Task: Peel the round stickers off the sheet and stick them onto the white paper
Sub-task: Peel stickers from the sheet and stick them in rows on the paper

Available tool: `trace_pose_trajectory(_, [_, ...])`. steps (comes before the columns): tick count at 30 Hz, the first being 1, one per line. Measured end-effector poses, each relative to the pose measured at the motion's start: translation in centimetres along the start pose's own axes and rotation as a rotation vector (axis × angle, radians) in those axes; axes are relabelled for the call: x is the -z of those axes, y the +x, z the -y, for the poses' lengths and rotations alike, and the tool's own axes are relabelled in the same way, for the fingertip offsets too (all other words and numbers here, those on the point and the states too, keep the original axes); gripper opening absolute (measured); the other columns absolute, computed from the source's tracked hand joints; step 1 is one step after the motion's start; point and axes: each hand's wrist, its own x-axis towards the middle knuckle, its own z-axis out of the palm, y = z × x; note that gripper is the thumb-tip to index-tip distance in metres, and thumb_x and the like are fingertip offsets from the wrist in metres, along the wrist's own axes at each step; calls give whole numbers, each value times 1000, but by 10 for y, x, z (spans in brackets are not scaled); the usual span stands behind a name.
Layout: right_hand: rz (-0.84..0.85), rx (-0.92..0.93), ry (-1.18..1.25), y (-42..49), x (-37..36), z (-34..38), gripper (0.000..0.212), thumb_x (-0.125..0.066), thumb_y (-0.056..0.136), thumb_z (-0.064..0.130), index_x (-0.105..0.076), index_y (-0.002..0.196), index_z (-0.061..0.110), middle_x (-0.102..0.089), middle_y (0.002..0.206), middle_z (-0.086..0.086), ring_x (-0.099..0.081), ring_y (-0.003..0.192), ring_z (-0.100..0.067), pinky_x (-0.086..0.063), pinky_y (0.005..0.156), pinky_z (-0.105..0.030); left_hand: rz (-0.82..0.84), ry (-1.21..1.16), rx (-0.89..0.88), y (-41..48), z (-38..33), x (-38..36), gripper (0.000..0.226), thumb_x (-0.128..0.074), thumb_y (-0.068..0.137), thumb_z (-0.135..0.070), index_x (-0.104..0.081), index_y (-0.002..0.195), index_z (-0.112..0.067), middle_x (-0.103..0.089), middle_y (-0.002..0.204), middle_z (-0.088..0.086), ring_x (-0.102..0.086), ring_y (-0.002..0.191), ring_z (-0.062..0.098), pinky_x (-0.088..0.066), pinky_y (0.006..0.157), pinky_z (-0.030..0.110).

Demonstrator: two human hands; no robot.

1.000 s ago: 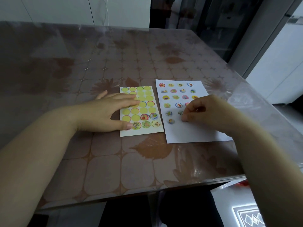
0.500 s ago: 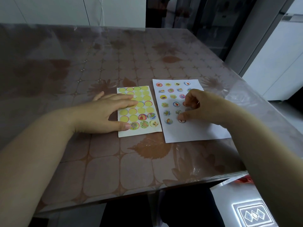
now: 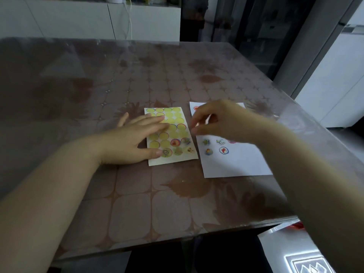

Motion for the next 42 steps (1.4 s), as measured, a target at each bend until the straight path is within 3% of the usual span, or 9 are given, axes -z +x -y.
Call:
trace_pose_trajectory(6, [-17, 25, 157, 14, -39, -1, 14, -72, 76, 32, -73, 89, 27, -59, 81, 9, -55, 66, -9, -42, 44, -15, -9, -4, -23, -1, -2, 0, 86, -21, 57, -73, -7, 138, -46, 9, 138, -36, 22, 128, -12, 21, 105, 31])
trace_pose_trajectory(9, [-56, 102, 139, 15, -45, -1, 8, -72, 77, 20, -75, 85, 21, -62, 80, 9, -55, 71, -13, -44, 59, -21, 0, -16, -27, 2, -4, -4, 79, -23, 65, -69, -6, 139, -45, 5, 136, -38, 18, 128, -14, 22, 107, 30])
trace_pose_trajectory(16, [-76, 138, 184, 11, -49, -4, 7, -66, 83, 17, -71, 86, 19, -61, 77, 13, -52, 67, 0, -41, 63, -8, -18, -10, 13, 7, -8, -10, 81, -16, 59, -76, -12, 136, -49, -3, 148, -28, 9, 136, -5, 20, 108, 42])
trace_pose_trajectory(22, [-237, 20, 204, -9, -8, -5, 3, -69, 79, 31, -68, 77, 29, -61, 72, 16, -53, 67, 9, -41, 48, -6, -17, 15, 1, 5, -7, -9, 78, -14, 61, -76, -7, 135, -53, -2, 148, -27, 9, 134, -6, 19, 109, 41])
trace_pose_trajectory(26, [-241, -176, 77, -41, 33, -31, 12, -74, 67, 40, -69, 69, 29, -63, 64, 13, -51, 56, 0, -40, 57, -19, -26, -6, -27, 6, -6, -10, 77, -14, 62, -76, -8, 135, -53, -1, 147, -28, 9, 133, -8, 14, 108, 28])
trace_pose_trajectory(33, [-182, -294, 121, -51, 6, -56, 5, -75, 71, 35, -72, 68, 32, -69, 87, 2, -58, 78, -14, -36, 56, -8, -24, -49, -57, 7, -4, -9, 80, -19, 62, -76, -12, 137, -48, -6, 148, -24, 2, 137, -2, -3, 112, 25])
trace_pose_trajectory(36, [-163, -293, 123, -50, 4, -60, 5, -76, 72, 30, -71, 69, 33, -72, 94, 2, -61, 94, -18, -43, 71, -16, -14, -68, -54, 7, -3, -9, 79, -21, 62, -76, -13, 136, -48, -6, 148, -25, 3, 136, -3, -2, 112, 24])
trace_pose_trajectory(38, [-150, -281, 137, -50, 3, -60, 5, -78, 69, 28, -72, 70, 29, -73, 89, 8, -64, 87, -14, -46, 73, -16, -13, -67, -54, 7, -1, -9, 78, -21, 62, -78, -12, 135, -51, -6, 147, -26, 4, 136, -3, -2, 113, 25])
trace_pose_trajectory(42, [-181, -249, 155, -49, 0, -61, 9, -79, 68, 22, -71, 69, 25, -62, 56, 23, -49, 54, 3, -36, 50, -2, -7, -71, -58, 8, 0, -10, 74, -21, 62, -78, -10, 132, -55, -6, 147, -27, 3, 136, -3, -4, 114, 28])
